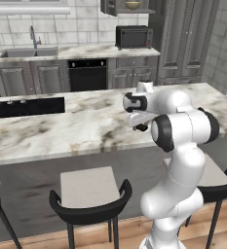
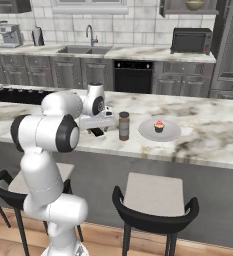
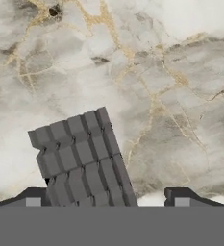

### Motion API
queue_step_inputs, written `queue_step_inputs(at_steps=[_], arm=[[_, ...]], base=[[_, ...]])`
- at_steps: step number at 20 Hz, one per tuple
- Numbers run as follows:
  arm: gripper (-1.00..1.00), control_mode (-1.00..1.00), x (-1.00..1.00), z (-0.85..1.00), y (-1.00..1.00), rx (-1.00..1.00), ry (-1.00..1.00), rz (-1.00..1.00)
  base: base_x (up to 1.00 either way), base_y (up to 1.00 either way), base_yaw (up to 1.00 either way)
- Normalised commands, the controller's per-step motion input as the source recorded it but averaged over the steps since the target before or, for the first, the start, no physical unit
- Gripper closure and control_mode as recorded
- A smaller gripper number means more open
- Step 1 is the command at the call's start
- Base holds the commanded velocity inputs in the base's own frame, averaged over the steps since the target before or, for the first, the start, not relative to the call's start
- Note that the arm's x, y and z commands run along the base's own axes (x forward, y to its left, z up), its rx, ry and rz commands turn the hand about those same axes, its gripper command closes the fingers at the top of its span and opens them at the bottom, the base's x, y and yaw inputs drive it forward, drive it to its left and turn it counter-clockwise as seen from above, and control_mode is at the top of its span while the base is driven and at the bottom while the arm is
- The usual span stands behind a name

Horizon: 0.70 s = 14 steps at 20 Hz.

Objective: Take the cinnamon bottle from the cabinet and place it on the dining table, next to the plate with the cupcake. Then take the chocolate from the dining counter and place it on the cupcake plate.

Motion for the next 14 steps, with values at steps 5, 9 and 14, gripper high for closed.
queue_step_inputs(at_steps=[5, 9, 14], arm=[[1.0, -1.0, 0.0, -0.36, 0.07, 0.0, 0.06, 0.05], [1.0, -1.0, -0.03, -0.15, 0.16, 0.0, 0.01, 0.02], [1.0, -1.0, -0.19, 0.37, 0.13, 0.0, 0.0, 0.0]], base=[[0.0, 0.0, 0.0], [0.0, 0.0, 0.0], [0.0, 0.0, 0.0]])
